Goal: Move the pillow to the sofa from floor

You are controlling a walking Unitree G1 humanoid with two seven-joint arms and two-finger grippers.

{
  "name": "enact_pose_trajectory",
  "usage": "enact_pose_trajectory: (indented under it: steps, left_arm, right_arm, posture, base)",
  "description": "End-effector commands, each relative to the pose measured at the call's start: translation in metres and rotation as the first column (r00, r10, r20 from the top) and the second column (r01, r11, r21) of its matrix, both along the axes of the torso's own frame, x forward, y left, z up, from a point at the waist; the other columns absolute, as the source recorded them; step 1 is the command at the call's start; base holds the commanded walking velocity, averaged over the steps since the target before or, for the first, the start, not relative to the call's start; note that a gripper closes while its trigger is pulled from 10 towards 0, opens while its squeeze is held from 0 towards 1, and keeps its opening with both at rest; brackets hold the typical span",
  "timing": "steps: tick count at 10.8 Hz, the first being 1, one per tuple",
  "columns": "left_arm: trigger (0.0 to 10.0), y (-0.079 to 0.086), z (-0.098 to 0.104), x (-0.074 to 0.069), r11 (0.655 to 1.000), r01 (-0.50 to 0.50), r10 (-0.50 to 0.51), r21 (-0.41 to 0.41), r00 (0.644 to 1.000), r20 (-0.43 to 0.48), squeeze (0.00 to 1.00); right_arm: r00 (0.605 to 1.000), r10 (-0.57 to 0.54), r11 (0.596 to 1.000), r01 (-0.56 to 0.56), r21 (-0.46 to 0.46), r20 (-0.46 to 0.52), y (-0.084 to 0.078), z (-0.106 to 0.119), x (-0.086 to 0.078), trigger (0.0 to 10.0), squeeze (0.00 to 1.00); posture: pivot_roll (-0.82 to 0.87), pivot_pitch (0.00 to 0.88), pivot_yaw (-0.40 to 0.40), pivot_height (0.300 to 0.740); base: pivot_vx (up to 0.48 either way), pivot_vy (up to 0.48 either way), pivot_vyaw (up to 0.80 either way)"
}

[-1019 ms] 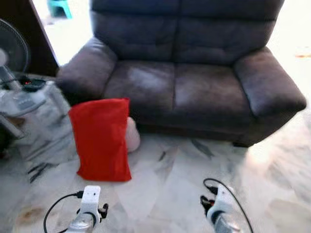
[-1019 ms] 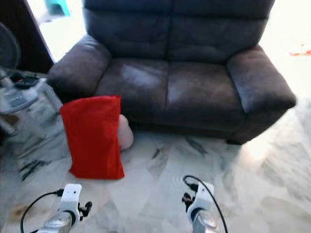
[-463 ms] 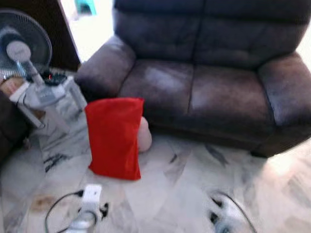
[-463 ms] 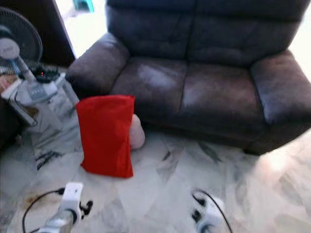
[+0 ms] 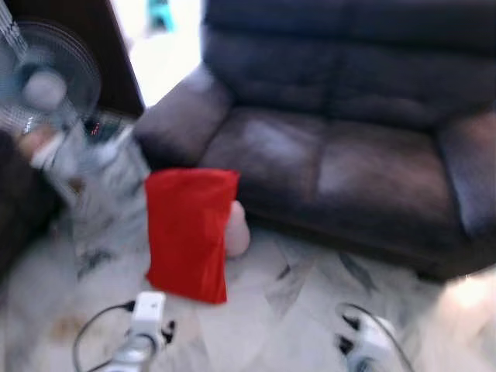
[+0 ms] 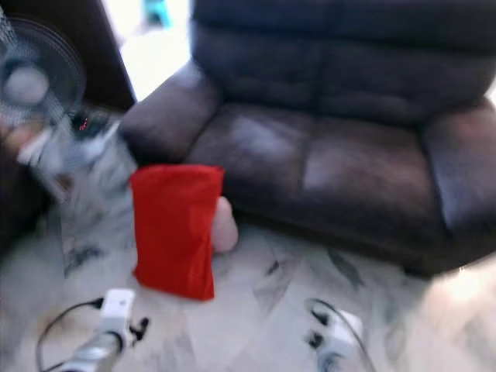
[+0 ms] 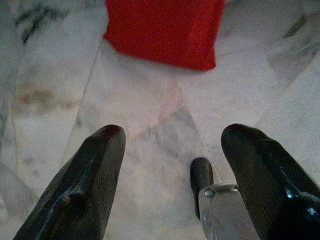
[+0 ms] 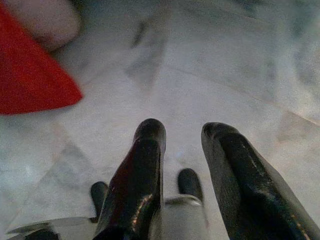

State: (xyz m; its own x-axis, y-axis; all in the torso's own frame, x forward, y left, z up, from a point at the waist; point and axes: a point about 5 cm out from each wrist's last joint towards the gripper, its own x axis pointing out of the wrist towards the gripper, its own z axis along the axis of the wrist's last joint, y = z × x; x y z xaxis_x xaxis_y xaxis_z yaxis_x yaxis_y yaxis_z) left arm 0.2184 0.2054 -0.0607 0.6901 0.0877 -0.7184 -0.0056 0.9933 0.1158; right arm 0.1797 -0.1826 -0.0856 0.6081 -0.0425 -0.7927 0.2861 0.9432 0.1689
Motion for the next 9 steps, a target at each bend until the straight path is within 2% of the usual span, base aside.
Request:
enact_pose_trajectory:
  steps: [1, 4, 7, 8, 9]
  left_arm:
    - [10.0, -0.001, -0.002, -0.003, 1.000, 0.012, -0.011, 0.011, 1.000, -0.021, 0.00]
    - [10.0, -0.001, -0.002, -0.003, 1.000, 0.011, -0.011, 0.011, 1.000, -0.019, 0.00]
    - [10.0, -0.001, -0.002, -0.002, 1.000, 0.013, -0.012, 0.013, 1.000, -0.017, 0.00]
    - [10.0, -0.001, -0.001, -0.001, 1.000, 0.012, -0.012, 0.014, 1.000, -0.016, 0.00]
    - [10.0, 0.000, -0.001, -0.001, 1.000, 0.013, -0.013, 0.019, 1.000, -0.013, 0.00]
  right_arm:
    - [0.999, 0.041, 0.999, -0.041, -0.030, -0.018, 0.002, -0.002, -0.003, 10.0, 0.00]
    - [1.000, 0.019, 1.000, -0.019, -0.013, -0.013, 0.002, 0.000, 0.002, 10.0, 0.00]
    - [1.000, -0.005, 1.000, 0.005, 0.001, -0.025, -0.001, -0.002, -0.005, 10.0, 0.00]
    - [1.000, -0.004, 1.000, 0.004, -0.005, -0.026, -0.004, -0.002, -0.005, 10.0, 0.00]
    - [1.000, -0.006, 1.000, 0.006, -0.016, -0.022, -0.015, 0.000, -0.004, 10.0, 0.00]
  posture:
    - [0.02, 0.041, -0.012, 0.740]
    - [0.02, 0.042, -0.012, 0.740]
    - [0.02, 0.042, -0.012, 0.740]
    - [0.02, 0.042, -0.012, 0.740]
    - [0.02, 0.043, -0.012, 0.740]
  base:
    - [0.000, 0.000, 0.00]
    - [0.000, 0.000, 0.72]
    - [0.000, 0.000, 0.00]
    - [0.000, 0.000, 0.00]
    - [0.270, 0.000, 0.00]
